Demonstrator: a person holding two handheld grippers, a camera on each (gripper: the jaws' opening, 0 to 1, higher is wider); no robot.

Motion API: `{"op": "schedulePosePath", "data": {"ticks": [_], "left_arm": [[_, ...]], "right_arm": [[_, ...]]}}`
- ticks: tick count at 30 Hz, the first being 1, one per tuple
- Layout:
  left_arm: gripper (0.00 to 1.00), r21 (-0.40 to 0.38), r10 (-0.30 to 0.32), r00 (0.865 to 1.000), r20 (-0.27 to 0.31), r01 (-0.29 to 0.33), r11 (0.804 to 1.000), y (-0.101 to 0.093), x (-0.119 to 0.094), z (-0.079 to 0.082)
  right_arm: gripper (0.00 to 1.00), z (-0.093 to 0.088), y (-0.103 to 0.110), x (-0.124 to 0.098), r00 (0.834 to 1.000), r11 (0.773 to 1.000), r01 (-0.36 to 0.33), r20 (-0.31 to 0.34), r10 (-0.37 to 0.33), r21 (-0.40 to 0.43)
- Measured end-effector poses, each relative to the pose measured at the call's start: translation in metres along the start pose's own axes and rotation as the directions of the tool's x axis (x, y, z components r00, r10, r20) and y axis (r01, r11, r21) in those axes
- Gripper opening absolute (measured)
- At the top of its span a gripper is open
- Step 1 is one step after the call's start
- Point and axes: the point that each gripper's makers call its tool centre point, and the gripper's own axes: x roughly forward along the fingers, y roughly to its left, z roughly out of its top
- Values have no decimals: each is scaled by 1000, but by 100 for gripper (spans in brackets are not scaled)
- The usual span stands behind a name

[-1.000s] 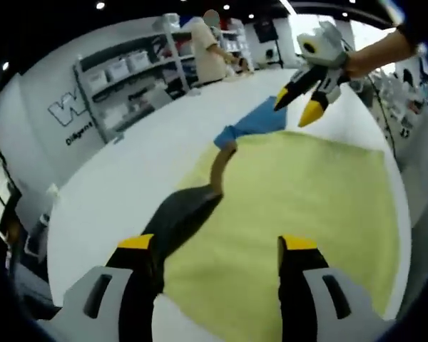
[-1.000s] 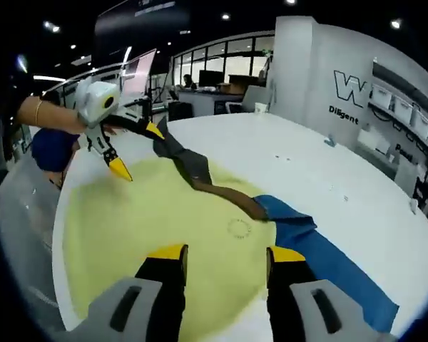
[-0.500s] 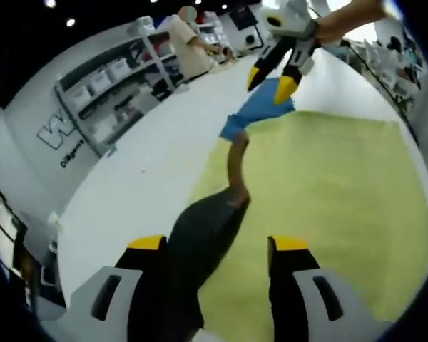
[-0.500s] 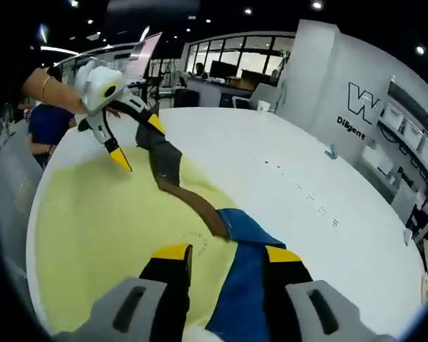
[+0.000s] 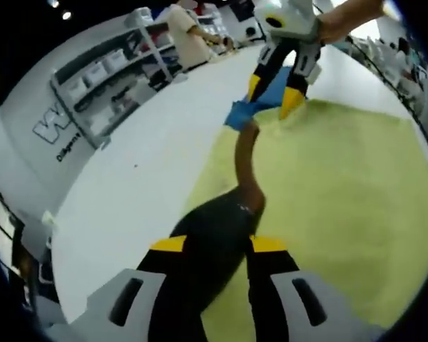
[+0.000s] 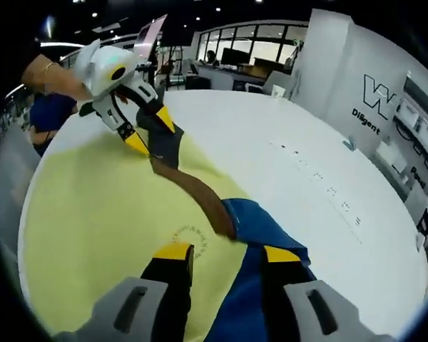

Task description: Fold the garment on the visible template until the final outline fits inside the template.

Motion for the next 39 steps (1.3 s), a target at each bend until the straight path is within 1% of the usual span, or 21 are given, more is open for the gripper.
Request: {"op": "schedulePosePath", "data": {"ticks": [2,3,4,5,7,9,12,13,14,16,19,22,24,26,28,30,31,32,34,36,39], "left_arm": [[24,5,3,1000,-3,-3,1000,5,3,-1],[23,-3,8,1000,-2,-8,1000,5,3,0],[22,-27,10,1000,2,-10,1000,7,3,1],[16,-37,16,1000,1,-16,999,8,3,2],[6,-75,11,1000,4,-11,997,10,3,5],[7,-104,23,1000,17,-21,994,16,4,10],[6,-123,43,999,24,-40,992,26,8,11],[6,-145,45,999,29,-41,989,30,9,13],[6,-150,46,999,29,-41,988,32,9,13],[6,-155,48,998,34,-42,987,35,10,16],[6,-160,68,997,32,-62,985,58,22,16],[6,-180,82,997,8,-79,980,73,30,16],[6,-185,84,996,11,-81,980,81,37,18],[6,-174,90,996,-4,-90,981,90,47,15],[6,-170,92,996,-16,-93,981,96,54,13],[6,-175,87,996,-28,-91,980,98,61,10],[6,-158,87,995,-50,-94,983,97,64,7],[6,-152,90,995,-53,-97,984,98,66,6],[6,-154,93,994,-52,-100,983,99,67,4],[9,-161,111,992,-56,-119,980,102,64,2],[22,-168,142,988,-67,-151,974,109,54,-2]], "right_arm": [[37,-5,-9,4,998,998,51,-31,-52,-35],[41,-6,-11,5,997,997,67,-39,-69,-38],[42,-4,-9,7,997,997,67,-36,-68,-40],[41,-1,-10,8,997,997,74,-17,-75,-28],[36,0,-10,14,997,997,76,-20,-76,-27],[34,4,-15,14,996,996,82,-14,-83,-25],[36,7,-23,15,993,993,112,-17,-113,-30],[37,8,-25,16,993,992,119,-12,-119,-31],[38,10,-33,20,992,991,130,-2,-130,-22],[36,11,-36,21,991,991,137,3,-137,-9],[34,14,-37,22,990,989,141,20,-142,37],[33,13,-40,25,989,988,145,25,-147,50],[34,11,-43,27,988,987,148,21,-150,64],[33,6,-44,29,989,984,148,13,-150,100],[32,8,-45,28,987,979,154,25,-158,134],[33,5,-48,28,987,975,150,27,-157,161],[33,5,-48,28,987,972,151,29,-158,180],[32,4,-46,27,987,969,151,29,-159,194],[32,3,-45,26,987,971,151,26,-159,187],[33,2,-45,26,987,971,151,23,-158,184],[34,0,-44,25,988,971,149,18,-155,186]]}}
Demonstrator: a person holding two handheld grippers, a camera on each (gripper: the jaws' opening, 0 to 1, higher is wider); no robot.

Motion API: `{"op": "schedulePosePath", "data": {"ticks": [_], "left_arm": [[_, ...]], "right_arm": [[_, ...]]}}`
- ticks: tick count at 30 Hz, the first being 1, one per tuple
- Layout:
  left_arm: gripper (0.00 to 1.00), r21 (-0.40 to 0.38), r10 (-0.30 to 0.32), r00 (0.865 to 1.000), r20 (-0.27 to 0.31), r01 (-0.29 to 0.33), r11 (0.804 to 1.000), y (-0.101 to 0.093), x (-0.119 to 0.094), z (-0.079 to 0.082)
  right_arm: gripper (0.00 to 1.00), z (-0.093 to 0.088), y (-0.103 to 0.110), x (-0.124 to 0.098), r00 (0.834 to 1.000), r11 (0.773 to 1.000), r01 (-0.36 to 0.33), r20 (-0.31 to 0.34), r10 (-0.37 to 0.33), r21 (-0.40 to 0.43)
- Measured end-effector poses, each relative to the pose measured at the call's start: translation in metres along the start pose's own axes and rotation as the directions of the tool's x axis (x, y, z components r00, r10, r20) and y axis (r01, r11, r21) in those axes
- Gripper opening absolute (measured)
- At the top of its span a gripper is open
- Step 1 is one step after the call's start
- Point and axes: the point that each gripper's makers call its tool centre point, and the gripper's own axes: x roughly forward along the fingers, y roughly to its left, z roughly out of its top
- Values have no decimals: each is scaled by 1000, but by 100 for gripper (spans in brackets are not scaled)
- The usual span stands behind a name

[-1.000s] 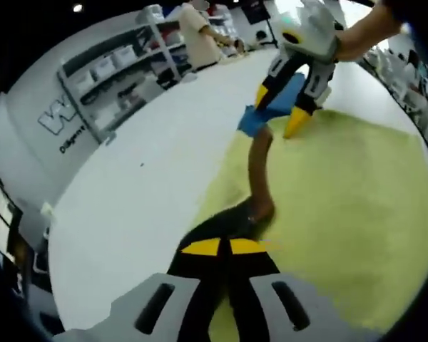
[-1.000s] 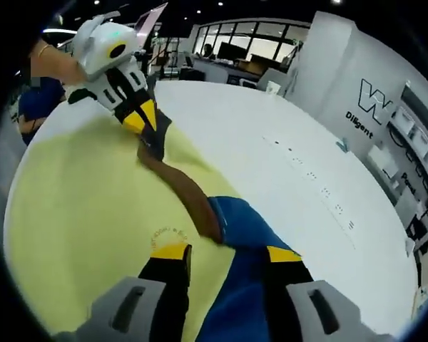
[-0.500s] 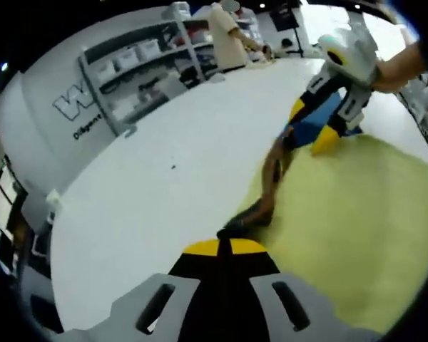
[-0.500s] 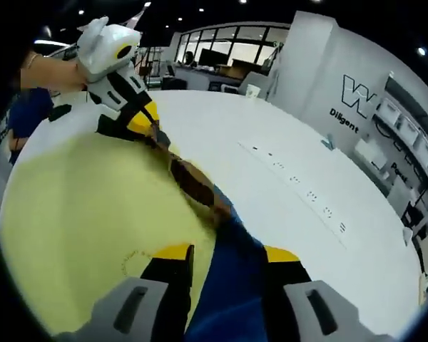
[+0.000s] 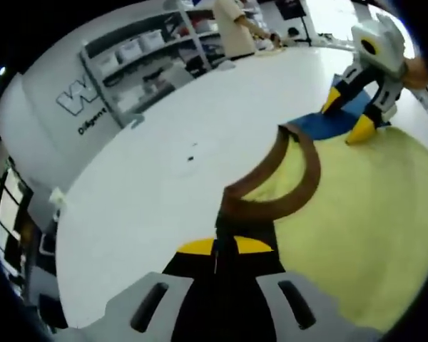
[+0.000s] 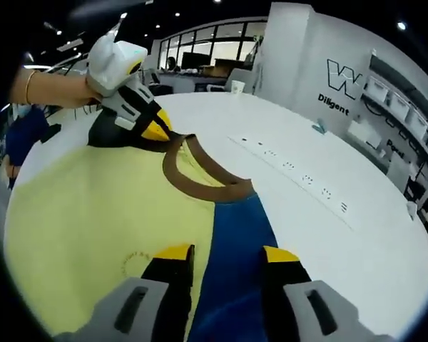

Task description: Fold the garment on the visible template until the final outline fits inside the template.

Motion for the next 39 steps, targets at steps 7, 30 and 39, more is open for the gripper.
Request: {"op": "schedulePosePath", "data": {"ticks": [7,30,39], "left_arm": [[27,-50,42,999,2,-42,998,17,-28,-19],[38,-261,48,994,-94,-71,963,12,-93,-104],[35,-355,35,995,-95,-67,933,5,-98,-106]], "right_arm": [[38,3,6,-14,998,992,-17,57,10,124],[40,-42,-24,-62,997,965,81,-19,-78,251],[40,-60,-36,-61,991,952,124,-82,-105,280]]}}
